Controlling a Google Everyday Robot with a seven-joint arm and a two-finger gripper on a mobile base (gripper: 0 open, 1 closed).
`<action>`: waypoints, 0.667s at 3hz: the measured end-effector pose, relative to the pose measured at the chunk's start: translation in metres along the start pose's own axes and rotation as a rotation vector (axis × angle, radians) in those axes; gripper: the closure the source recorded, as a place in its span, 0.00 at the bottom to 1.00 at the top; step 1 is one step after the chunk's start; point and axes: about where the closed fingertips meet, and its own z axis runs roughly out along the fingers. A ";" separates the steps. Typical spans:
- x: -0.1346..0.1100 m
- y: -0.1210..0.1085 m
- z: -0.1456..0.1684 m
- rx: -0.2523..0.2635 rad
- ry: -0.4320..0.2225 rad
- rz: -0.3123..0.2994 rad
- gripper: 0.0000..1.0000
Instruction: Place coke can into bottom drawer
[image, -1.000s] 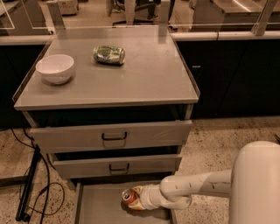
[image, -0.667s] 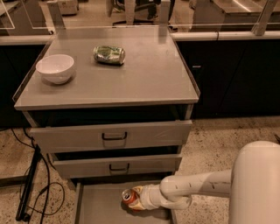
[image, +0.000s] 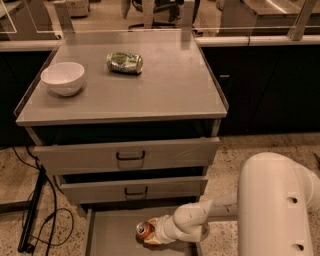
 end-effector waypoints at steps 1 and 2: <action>0.025 0.003 0.027 0.007 -0.004 0.018 1.00; 0.048 0.005 0.050 0.021 -0.011 0.039 1.00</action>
Offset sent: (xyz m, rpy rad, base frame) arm 0.0013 -0.0161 -0.1079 0.0253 0.0022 -0.0767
